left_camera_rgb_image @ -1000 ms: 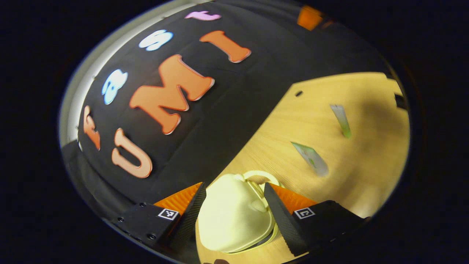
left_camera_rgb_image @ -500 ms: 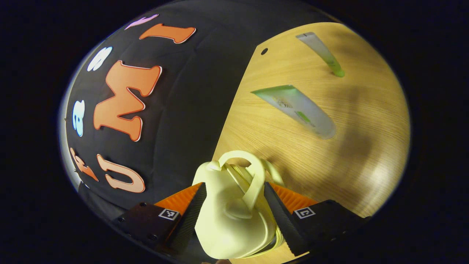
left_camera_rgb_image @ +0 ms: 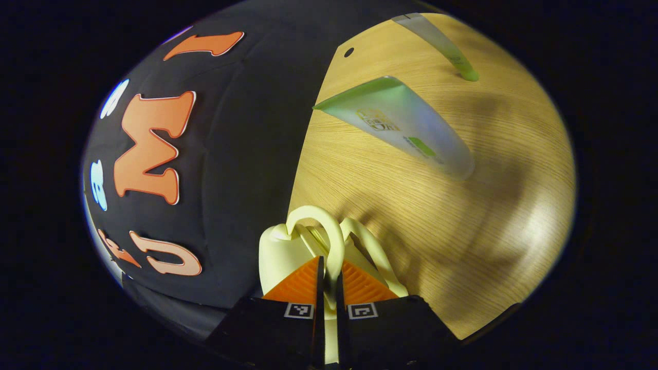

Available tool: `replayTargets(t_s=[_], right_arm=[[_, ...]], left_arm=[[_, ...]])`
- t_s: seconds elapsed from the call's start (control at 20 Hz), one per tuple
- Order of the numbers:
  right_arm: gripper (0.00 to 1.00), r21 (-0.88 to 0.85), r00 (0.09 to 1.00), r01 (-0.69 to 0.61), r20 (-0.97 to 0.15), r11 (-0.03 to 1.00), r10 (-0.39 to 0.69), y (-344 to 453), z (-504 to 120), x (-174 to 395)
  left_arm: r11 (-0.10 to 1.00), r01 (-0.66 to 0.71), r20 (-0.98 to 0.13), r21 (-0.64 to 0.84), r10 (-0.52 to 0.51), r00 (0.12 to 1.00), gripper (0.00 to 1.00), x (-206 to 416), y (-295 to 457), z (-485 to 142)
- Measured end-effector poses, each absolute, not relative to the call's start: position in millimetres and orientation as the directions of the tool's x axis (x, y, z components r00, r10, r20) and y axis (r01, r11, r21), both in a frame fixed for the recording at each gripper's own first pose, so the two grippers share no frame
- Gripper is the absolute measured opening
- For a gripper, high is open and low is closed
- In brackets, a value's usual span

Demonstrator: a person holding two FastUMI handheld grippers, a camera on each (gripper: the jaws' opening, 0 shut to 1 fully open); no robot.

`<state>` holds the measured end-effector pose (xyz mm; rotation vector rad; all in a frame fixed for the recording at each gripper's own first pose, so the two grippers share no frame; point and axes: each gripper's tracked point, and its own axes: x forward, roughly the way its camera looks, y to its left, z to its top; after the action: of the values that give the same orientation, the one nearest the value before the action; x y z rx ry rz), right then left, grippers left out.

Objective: First open the suitcase, pack the skin care products into it, and then close the suitcase.

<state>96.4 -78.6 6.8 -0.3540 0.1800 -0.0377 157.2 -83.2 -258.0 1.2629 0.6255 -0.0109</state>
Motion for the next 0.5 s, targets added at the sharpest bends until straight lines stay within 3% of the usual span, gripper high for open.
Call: replayTargets(t_s=[0.3, 0.5], right_arm=[[0.95, -0.279, 0.982, -0.05, -0.189, 0.959, -0.004, -45.4, 9.2, 101.6], [0.95, -0.292, 0.99, -0.042, -0.14, 0.956, 0.001, -3.0, 12.3, 99.7]], left_arm=[[0.713, 0.276, -0.561, 0.645, 0.197, 0.804, 0.06, 149.3, -81.3, -223.7], [0.886, 0.214, -0.537, 0.412, 0.047, 0.842, 0.06, 152.7, -67.8, -202.2]])
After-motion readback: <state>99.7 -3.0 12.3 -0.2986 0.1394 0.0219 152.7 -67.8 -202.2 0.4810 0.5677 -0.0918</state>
